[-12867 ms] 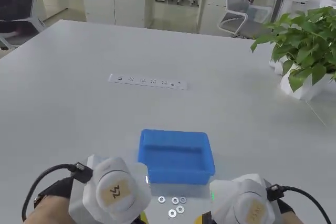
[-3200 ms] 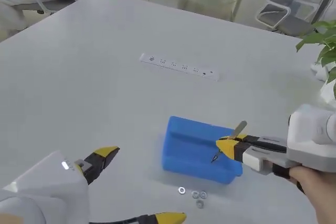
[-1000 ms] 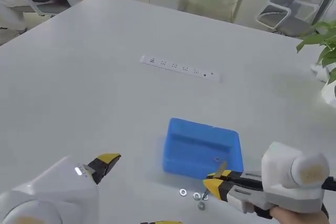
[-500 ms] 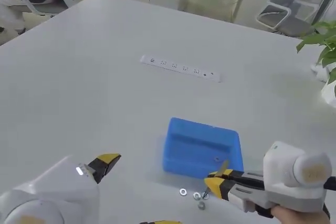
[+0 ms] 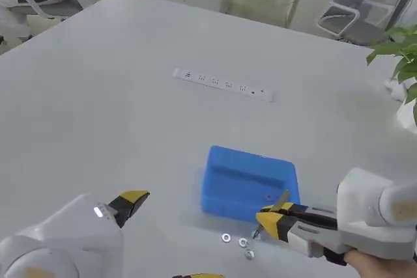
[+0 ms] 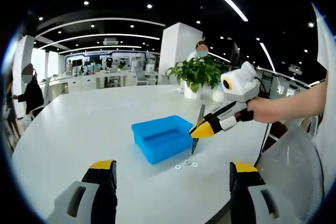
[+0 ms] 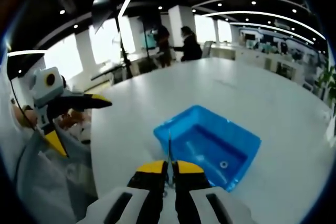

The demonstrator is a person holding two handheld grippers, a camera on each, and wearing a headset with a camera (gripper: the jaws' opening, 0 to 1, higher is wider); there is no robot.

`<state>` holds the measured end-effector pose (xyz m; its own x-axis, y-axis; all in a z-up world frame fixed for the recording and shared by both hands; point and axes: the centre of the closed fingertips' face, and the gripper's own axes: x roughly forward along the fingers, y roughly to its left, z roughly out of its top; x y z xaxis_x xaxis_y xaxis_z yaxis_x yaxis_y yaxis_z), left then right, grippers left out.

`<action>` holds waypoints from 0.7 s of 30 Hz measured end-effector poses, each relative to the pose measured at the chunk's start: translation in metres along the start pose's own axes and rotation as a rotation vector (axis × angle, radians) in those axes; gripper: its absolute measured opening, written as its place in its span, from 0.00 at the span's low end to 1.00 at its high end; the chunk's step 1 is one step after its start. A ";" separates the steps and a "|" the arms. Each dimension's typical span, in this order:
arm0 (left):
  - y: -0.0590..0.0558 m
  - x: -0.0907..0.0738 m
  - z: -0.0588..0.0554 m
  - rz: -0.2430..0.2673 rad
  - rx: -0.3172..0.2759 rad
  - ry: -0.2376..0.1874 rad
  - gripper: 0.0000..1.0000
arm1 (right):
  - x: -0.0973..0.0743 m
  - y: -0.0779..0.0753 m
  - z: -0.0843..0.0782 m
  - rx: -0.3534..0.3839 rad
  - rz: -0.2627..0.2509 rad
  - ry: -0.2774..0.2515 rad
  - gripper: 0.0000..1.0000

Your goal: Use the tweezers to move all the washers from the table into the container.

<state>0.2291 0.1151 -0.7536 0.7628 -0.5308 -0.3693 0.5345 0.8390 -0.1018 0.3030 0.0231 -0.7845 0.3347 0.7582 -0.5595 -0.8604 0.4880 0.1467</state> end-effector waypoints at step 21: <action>0.001 0.000 0.000 0.001 0.000 0.000 0.90 | -0.012 -0.010 0.039 -0.021 -0.019 -0.061 0.03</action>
<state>0.2292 0.1158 -0.7539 0.7635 -0.5295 -0.3698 0.5335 0.8398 -0.1011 0.3232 0.0262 -0.7476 0.3734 0.7743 -0.5110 -0.8614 0.4938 0.1188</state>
